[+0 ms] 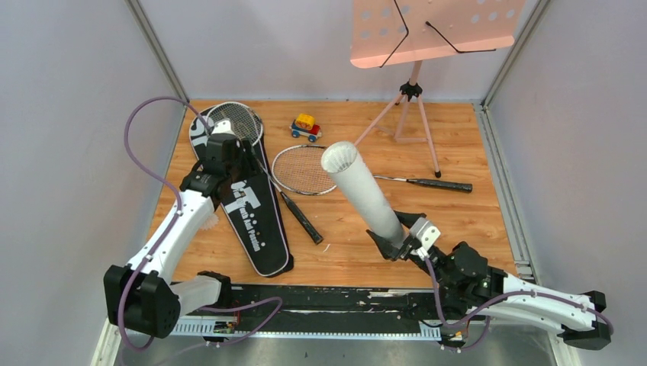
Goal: Pack up the badminton gear
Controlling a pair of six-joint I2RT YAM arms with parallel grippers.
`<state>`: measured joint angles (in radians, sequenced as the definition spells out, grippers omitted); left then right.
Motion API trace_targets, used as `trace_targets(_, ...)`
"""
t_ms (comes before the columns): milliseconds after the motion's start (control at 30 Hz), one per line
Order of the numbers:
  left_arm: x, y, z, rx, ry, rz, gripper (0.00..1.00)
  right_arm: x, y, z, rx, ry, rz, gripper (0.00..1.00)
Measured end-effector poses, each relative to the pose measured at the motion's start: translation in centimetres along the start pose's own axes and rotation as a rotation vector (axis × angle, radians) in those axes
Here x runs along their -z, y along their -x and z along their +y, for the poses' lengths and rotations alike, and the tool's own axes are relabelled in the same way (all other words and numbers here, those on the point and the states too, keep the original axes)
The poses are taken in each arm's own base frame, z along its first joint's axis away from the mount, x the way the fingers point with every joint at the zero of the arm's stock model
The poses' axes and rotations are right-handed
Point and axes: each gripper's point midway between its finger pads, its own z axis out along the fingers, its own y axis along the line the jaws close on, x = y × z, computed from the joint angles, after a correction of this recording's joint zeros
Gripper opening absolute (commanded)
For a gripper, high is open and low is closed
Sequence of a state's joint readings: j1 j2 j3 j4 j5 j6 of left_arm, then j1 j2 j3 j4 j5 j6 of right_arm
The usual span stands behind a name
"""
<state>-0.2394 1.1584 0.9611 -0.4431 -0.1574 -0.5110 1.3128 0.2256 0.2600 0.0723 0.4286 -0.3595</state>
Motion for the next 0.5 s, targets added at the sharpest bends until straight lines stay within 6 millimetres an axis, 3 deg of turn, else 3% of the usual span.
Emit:
trace_targets(267,0.3,0.1,2.8,0.021,0.093,-0.049,0.76,0.7,3.2,-1.0,-0.169,-0.026,-0.055,0.18)
trace_targets(500,3.0,0.2,2.9,0.016,0.061,-0.076,0.79,1.3,4.2,-1.5,-0.297,-0.04,-0.013,0.19)
